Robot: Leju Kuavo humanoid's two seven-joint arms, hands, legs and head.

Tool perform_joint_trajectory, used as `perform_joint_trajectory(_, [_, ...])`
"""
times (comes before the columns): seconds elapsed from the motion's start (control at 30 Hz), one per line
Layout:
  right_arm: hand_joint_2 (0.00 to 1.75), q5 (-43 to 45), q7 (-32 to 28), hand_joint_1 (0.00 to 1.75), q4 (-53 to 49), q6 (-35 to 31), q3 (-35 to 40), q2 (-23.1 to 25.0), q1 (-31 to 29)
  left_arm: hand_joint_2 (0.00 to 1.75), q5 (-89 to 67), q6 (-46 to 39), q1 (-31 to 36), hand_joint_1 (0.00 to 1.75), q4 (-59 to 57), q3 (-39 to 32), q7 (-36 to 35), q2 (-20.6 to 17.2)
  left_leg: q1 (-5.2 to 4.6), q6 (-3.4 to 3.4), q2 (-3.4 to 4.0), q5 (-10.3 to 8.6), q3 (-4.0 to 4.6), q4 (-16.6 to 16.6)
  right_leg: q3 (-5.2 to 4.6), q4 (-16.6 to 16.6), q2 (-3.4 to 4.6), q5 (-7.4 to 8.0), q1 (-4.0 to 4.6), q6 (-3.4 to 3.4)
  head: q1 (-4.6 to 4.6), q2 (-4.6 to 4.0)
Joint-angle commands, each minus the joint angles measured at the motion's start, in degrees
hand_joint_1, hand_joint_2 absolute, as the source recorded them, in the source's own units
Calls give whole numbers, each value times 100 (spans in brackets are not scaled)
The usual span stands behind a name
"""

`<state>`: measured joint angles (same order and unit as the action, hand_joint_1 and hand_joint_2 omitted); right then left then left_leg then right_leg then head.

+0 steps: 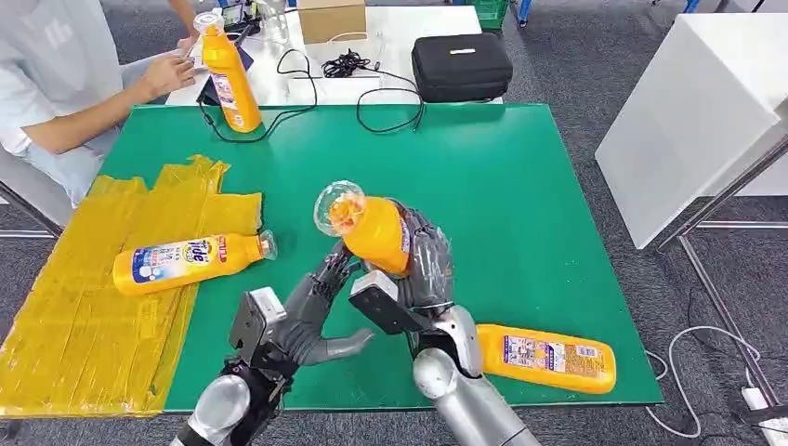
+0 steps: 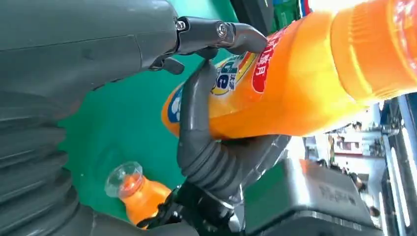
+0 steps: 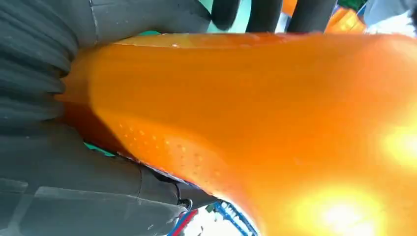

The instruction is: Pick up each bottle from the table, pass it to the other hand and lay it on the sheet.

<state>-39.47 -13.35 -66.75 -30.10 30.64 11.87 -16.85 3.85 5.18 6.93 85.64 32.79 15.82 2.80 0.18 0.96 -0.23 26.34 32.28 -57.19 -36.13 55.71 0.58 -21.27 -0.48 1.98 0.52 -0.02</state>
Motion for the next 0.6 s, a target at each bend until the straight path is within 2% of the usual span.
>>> perform_joint_trajectory(0.03, [175, 58, 31, 175, 559, 318, 970, 45, -173, 175, 68, -234, 120, 0, -340, -64, 35, 73, 5, -6, 7, 13, -38, 7, 36, -7, 1, -11, 7, -6, 0, 0])
perform_joint_trajectory(0.1, [175, 44, 58, 175, 507, 303, 1058, -18, -153, 175, 107, -396, 45, 0, -163, -178, 194, 100, 1, -2, 1, 3, -14, 5, 14, -4, -2, -3, 2, -2, 0, 0])
perform_joint_trajectory(0.3, [175, 145, 66, 175, 555, 362, 1130, -23, -141, 175, -104, -981, 48, 0, 35, -319, 340, 157, 6, -3, -1, 10, -27, 2, 28, -4, -7, -10, 7, -4, 0, 0])
perform_joint_trajectory(0.6, [175, 134, 74, 175, 656, 370, 1167, -9, -168, 175, 13, -1067, 80, 0, 167, -492, 352, 107, 6, -5, -1, 12, -32, 3, 33, -3, -7, -12, 7, -6, 2, 0])
